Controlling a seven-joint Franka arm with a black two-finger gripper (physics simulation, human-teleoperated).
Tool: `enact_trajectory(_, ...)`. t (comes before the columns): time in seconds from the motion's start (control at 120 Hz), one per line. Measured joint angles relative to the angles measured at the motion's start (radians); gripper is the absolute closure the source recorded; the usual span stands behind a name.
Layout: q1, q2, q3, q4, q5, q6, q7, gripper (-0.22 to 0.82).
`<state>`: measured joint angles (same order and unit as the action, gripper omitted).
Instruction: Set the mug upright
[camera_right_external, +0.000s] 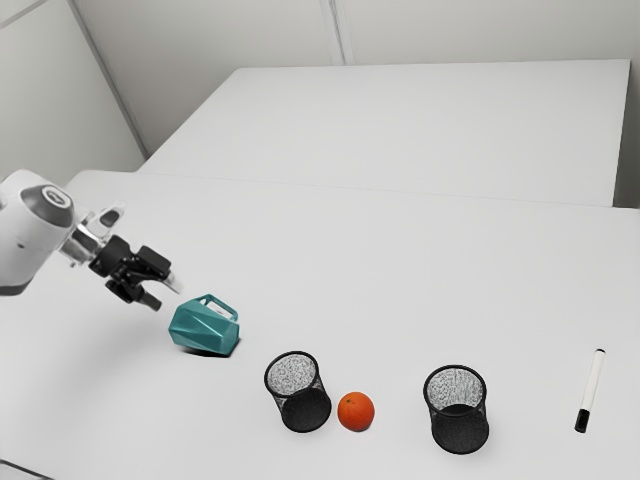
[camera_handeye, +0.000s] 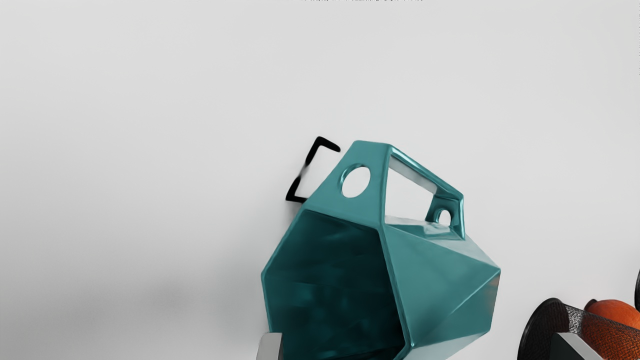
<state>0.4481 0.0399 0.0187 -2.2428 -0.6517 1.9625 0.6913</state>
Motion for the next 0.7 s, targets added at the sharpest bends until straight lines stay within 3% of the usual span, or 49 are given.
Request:
enact_trajectory(0.358, -0.014, 0.069, 0.000, -0.017, -0.124, 0.008, 0.167, 0.03)
enact_trajectory(0.7, -0.016, 0.099, -0.003, -0.023, -0.174, -0.055, 0.245, 0.03)
